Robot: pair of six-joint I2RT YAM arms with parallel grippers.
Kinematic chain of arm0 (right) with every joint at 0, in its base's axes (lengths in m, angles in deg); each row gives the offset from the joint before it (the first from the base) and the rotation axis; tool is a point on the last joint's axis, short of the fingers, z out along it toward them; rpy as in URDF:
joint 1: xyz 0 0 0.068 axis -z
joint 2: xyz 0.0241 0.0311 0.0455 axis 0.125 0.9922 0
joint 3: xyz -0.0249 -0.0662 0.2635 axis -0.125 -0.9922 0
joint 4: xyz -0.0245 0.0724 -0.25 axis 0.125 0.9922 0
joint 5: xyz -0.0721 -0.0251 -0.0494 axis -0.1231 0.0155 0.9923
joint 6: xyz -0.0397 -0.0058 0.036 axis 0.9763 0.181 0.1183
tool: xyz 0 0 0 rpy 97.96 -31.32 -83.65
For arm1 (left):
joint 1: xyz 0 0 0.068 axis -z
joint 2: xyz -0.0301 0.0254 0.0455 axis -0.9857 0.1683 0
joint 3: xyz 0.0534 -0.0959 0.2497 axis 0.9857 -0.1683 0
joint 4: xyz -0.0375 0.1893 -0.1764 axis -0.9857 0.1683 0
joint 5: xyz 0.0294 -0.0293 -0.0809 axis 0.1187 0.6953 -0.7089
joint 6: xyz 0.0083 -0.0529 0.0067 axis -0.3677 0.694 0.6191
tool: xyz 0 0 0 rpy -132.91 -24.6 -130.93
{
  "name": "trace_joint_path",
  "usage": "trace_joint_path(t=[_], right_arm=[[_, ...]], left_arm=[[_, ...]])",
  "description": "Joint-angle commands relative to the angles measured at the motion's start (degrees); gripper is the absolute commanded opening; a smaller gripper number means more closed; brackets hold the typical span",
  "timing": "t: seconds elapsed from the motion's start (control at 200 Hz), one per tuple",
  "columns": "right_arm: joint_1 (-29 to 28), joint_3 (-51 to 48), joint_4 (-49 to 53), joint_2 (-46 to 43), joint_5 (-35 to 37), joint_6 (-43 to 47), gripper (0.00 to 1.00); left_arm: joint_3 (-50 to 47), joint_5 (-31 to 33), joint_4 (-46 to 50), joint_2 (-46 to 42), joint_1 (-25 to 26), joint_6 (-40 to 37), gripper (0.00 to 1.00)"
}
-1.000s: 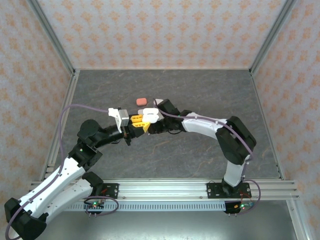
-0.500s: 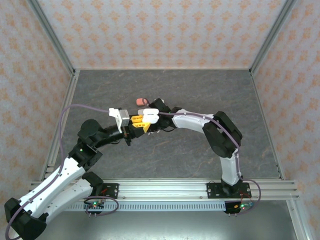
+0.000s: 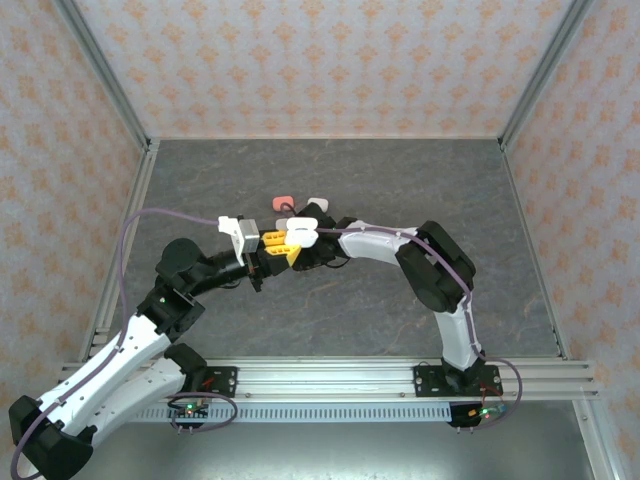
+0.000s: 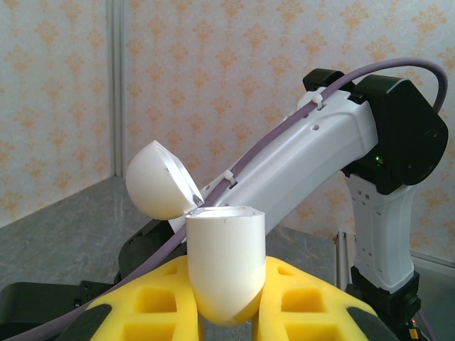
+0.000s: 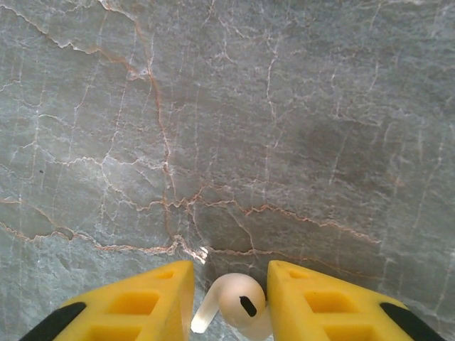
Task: Insert wireless bluetooth earbuds into charging case
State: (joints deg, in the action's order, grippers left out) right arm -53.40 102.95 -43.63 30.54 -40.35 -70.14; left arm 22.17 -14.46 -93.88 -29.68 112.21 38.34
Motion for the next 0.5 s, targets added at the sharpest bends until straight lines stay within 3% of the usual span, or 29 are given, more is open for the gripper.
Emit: trace_joint_path(t=[0.0, 0.495], right_arm=[[-1.1, 0.8, 2.6, 1.8, 1.5, 1.2, 0.31], [-1.3, -1.9, 2.3, -1.7, 3.0, 1.3, 0.18]], left_arm=[[0.3, -1.0, 0.1, -0.2, 0.3, -1.6, 0.00], [0.2, -0.4, 0.7, -0.4, 0.3, -1.9, 0.00]])
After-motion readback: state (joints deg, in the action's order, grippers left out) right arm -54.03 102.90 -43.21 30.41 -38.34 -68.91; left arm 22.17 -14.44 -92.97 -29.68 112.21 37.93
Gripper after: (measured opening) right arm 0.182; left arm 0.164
